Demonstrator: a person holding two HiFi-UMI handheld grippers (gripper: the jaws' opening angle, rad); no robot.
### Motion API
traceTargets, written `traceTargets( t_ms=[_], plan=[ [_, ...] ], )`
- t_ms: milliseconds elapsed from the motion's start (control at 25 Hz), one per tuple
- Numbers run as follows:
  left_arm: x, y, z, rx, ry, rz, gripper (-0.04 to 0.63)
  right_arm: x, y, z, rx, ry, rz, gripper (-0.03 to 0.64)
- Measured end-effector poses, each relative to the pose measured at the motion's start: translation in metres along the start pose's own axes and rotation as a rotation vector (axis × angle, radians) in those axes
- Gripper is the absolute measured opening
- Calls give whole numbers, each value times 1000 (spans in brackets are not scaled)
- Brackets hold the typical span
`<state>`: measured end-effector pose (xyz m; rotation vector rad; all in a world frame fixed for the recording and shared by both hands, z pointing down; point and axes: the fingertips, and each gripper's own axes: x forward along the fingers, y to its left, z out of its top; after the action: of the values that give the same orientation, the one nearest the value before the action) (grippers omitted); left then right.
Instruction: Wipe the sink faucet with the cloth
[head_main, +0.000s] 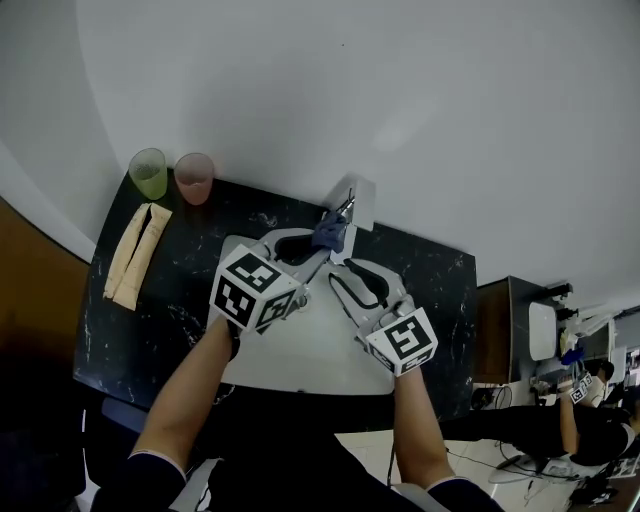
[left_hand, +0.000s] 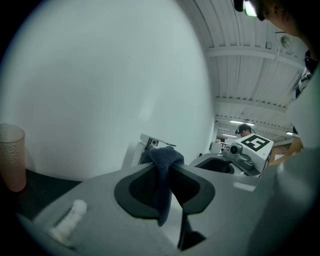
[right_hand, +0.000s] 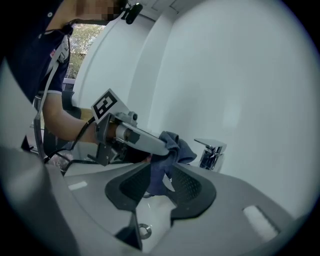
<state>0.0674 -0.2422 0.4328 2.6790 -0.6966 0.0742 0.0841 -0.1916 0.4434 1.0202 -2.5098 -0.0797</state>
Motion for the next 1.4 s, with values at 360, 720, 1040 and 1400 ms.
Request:
traceTargets(
  t_ms=[360, 720, 1040, 1400],
  plan=[
    [26, 15, -7, -64, -7, -2, 60, 2, -5, -9, -23, 49, -17, 95],
    [55, 48, 4, -118, -54, 29, 61, 3, 0, -6, -14, 79, -34, 86],
    [74, 78, -4, -167, -42, 74, 60, 3, -2, -6, 0, 75, -47, 80],
    [86, 95, -30, -78, 102, 156, 60, 3, -3, -6, 7, 71, -51, 74]
  ],
)
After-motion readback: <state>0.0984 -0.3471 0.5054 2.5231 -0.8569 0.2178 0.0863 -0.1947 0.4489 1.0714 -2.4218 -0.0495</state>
